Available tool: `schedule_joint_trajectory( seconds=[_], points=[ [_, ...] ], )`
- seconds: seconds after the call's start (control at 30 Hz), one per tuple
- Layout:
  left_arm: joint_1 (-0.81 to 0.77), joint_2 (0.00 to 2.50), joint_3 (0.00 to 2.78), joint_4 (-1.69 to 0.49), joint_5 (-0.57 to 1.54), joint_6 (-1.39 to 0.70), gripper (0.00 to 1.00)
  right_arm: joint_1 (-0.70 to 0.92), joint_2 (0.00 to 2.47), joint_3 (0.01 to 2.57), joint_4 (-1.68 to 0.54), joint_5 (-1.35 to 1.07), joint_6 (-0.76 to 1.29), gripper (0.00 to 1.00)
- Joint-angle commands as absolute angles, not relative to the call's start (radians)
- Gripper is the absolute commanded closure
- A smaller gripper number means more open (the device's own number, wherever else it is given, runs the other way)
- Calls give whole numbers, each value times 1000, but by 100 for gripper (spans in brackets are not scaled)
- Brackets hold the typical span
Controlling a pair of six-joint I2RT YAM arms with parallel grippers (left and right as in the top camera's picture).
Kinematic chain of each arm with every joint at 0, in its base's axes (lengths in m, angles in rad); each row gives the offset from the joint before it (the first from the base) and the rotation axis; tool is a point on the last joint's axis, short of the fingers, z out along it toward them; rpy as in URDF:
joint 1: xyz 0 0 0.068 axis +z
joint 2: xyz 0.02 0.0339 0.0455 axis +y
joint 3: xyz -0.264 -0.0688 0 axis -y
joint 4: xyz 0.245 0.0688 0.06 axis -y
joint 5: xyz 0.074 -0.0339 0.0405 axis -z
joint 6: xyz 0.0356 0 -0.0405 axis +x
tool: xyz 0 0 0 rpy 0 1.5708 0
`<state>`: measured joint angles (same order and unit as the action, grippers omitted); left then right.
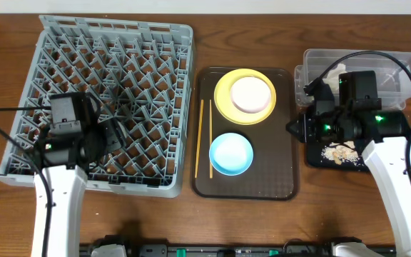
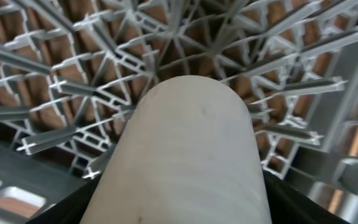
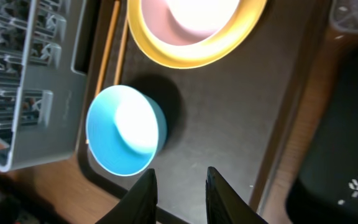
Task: Sort waste into correct bins and load items into the dishwasher
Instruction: 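Place the white bowl into the dish rack with the left gripper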
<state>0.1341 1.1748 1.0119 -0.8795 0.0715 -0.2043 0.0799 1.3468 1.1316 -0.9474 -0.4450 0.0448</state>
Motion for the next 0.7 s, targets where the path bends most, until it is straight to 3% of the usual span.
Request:
schedule_joint_trajectory(
  seconds=[0.0, 0.2, 0.33, 0.37, 0.47, 0.53, 0.67],
  points=[
    [138, 1234, 1031, -902, 22, -196, 94, 73, 1330, 1150, -954, -408, 20, 75],
    [138, 1357, 1031, -923, 44, -196, 92, 73, 1330, 1150, -953, -408, 20, 74],
    [138, 1414, 1031, -914, 44, -196, 50, 76, 1330, 1150, -958, -408, 20, 73],
    [138, 1423, 1031, -907, 44, -196, 43, 78, 1330, 1150, -962, -408, 20, 73],
    [138, 1439, 1031, -895, 44, -196, 38, 79, 1330, 1150, -962, -408, 20, 72],
    [138, 1438, 1032, -893, 44, -196, 29, 79, 1330, 1150, -962, -408, 20, 70],
    [138, 1415, 1039, -893, 44, -196, 14, 79, 1330, 1150, -962, -408, 20, 57]
  ],
)
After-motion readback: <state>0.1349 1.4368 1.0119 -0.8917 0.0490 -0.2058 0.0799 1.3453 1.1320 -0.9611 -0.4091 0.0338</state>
